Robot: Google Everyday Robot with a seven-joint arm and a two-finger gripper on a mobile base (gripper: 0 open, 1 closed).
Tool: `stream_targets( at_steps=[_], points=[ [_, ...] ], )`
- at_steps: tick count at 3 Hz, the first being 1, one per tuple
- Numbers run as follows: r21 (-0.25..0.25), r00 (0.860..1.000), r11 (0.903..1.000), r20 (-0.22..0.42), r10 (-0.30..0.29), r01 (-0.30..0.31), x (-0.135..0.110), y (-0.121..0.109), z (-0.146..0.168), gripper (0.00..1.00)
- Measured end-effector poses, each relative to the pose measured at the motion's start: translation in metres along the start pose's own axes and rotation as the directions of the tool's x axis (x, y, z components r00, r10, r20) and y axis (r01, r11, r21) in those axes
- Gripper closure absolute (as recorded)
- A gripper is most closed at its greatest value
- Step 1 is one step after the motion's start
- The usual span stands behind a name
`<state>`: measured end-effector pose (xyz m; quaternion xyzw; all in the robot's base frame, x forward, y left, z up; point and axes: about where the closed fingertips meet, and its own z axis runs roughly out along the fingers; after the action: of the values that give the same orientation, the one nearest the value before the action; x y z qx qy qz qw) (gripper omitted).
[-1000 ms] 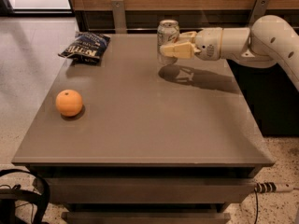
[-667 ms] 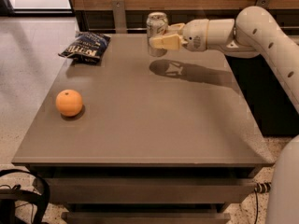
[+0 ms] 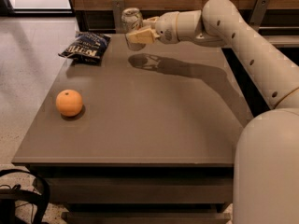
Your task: Move 7up can near blue chip bag
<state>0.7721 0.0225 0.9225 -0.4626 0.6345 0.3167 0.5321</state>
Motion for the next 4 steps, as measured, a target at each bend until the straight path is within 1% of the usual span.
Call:
stream_targets(
  at_steps=[1, 2, 3, 4],
  points=[
    [-0.020, 0.998, 0.9997, 0.064, -0.014, 0.016, -0.002, -0.001, 0.031, 1.00],
    [-0.065, 0.994, 0.9977, 0.108, -0.015, 0.022, 0.007, 0.000, 0.061, 1.00],
    [-0.080, 0.995, 0.9965, 0.096, -0.015, 0.023, 0.017, 0.001, 0.080, 1.00],
    [-0.086, 0.998, 0.9961, 0.061, -0.015, 0.020, 0.030, 0.001, 0.099, 1.00]
  ],
)
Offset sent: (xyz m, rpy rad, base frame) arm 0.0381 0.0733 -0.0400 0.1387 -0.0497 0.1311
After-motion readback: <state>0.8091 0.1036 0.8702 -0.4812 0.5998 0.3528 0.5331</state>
